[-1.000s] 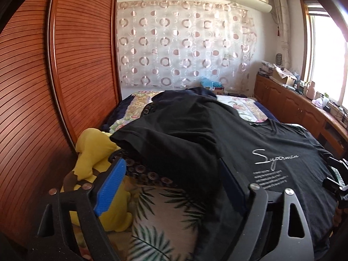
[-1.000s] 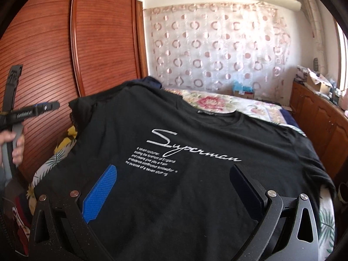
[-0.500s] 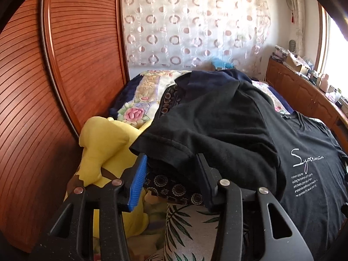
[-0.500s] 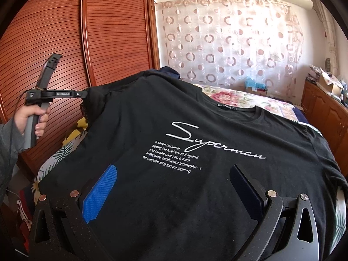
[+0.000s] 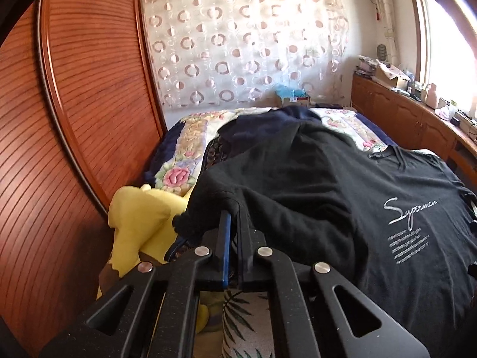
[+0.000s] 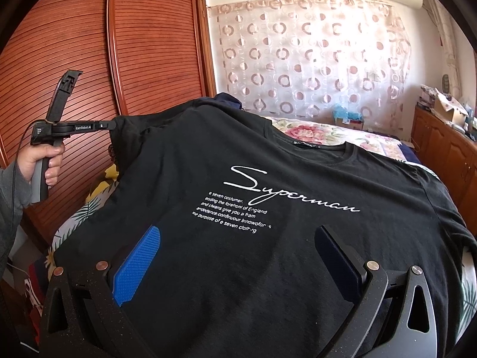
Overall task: Fold small clothes
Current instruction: 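Grasp the sleeve side nearest the left gripper and fold it over the shirt body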
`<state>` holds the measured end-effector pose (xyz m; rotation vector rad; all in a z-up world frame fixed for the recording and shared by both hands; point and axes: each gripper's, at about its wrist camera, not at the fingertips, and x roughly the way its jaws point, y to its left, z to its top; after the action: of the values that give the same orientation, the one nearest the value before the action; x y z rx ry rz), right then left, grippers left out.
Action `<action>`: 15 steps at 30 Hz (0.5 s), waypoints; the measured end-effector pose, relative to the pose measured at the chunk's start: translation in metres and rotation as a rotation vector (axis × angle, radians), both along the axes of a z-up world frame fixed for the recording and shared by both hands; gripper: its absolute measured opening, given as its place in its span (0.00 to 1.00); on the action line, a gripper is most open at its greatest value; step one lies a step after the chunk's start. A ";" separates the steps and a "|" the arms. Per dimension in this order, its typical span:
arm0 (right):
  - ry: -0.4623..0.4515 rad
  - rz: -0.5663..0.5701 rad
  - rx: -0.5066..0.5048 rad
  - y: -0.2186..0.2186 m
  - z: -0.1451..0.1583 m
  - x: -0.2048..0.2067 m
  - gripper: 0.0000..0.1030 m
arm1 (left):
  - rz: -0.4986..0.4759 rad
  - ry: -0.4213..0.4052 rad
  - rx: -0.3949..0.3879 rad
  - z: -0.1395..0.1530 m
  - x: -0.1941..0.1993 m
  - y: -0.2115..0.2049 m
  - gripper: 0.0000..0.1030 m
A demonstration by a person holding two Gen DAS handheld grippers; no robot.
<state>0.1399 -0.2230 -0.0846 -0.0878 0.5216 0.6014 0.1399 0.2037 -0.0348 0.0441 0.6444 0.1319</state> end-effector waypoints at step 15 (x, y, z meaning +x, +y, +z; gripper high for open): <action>-0.006 -0.050 0.035 -0.013 -0.002 0.001 1.00 | -0.237 -0.110 0.058 0.084 0.025 -0.105 0.04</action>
<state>0.1411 -0.2357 -0.0867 -0.0434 0.5060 0.5608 0.1653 0.0987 0.0496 0.1674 0.5215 -0.0759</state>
